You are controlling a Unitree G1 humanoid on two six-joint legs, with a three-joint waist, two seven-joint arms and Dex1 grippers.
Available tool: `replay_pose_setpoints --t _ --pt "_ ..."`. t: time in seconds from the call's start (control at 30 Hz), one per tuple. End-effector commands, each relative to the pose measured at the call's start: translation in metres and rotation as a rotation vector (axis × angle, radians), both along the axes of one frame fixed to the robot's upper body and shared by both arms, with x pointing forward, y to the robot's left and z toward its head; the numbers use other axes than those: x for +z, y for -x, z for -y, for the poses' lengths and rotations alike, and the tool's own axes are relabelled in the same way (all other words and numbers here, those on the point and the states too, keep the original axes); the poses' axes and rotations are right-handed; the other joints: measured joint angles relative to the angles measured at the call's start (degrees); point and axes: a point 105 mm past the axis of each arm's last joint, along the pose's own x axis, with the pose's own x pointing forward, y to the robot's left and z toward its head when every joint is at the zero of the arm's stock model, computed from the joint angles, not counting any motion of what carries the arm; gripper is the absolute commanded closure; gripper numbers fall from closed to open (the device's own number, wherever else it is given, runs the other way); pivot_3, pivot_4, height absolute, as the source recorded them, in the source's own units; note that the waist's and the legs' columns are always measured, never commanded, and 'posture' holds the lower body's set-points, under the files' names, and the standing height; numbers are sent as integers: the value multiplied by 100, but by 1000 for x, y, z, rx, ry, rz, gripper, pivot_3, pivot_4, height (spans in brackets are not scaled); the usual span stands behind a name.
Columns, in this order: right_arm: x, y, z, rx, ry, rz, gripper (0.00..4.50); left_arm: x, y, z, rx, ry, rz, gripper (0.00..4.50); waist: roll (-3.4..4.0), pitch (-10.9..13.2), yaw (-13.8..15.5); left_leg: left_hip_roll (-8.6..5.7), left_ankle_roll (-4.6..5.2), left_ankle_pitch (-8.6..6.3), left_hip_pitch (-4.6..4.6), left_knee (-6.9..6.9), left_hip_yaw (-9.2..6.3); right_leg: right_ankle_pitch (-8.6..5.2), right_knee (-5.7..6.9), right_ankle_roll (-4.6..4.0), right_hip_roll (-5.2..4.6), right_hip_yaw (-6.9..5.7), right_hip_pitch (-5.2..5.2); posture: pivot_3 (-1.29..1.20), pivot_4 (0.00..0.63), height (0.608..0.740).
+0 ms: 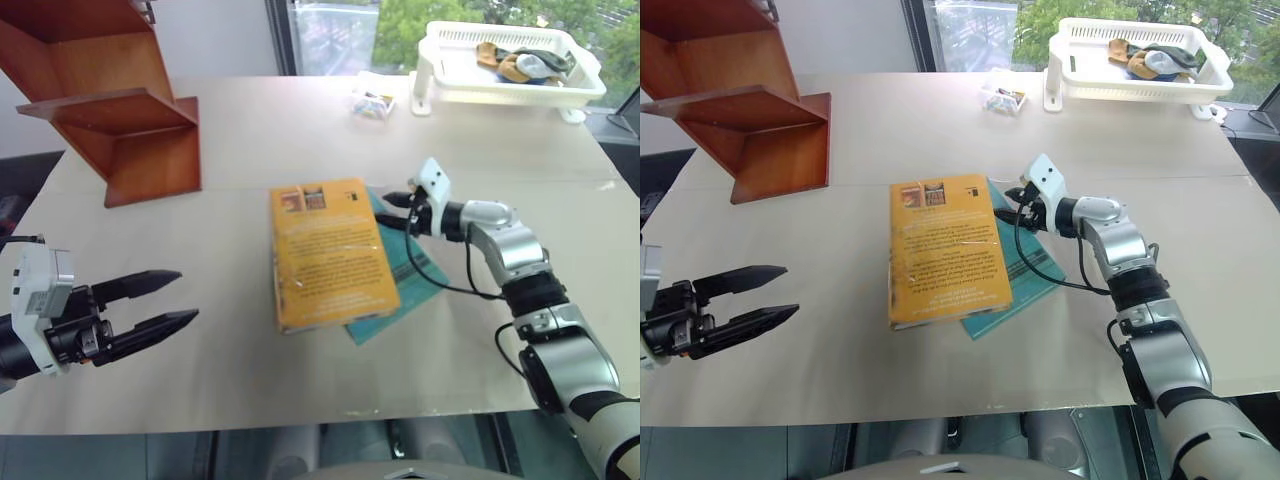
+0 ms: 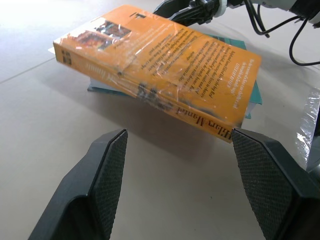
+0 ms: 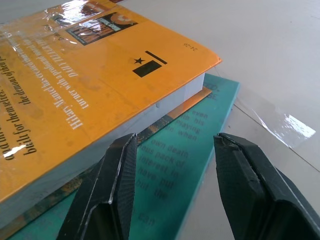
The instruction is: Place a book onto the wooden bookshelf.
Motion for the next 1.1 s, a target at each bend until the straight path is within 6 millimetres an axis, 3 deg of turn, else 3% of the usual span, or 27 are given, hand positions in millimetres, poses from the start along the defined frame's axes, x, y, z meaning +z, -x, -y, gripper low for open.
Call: replay_pose_setpoints --t 0.03,0.17,0.3,0.5,0.67,0.87,1.1 --pt "12 -2 0 5 -20 57 2043 -1 -3 3 -7 -8 19 1022 1 0 3 -1 0 0 0 0 1 0 0 0 -1 0 1 0 150 740" --pt "17 -3 22 -42 -13 71 2043 -12 -16 2 67 28 -13 1022 2 1 20 -2 0 0 1 5 -3 0 4 0 -2 -2 3 0 150 740" --pt "26 8 59 -68 31 102 2043 -34 -30 1 147 168 -118 1022 6 2 77 -6 1 -1 2 11 -10 0 2 0 -5 -10 11 0 150 740" --pt "37 66 99 56 78 64 2043 -61 -46 16 159 404 -309 1022 9 4 154 -2 3 -2 -4 18 -25 0 -5 0 -7 -22 20 0 150 740" --pt "53 113 126 119 67 20 2043 -62 -63 41 96 698 -463 1022 11 5 149 -4 4 -2 8 40 -39 1 -7 1 -8 -38 51 0 150 740" --pt "70 158 138 183 40 -62 2043 -70 -84 64 40 879 -629 1022 12 -1 162 -10 5 -2 11 64 -47 2 13 4 0 -44 63 0 150 740" --pt "77 168 141 140 21 10 2043 -85 -115 81 28 930 -728 1022 8 -3 178 -15 5 -1 10 74 -48 2 20 4 6 -43 65 0 150 740"
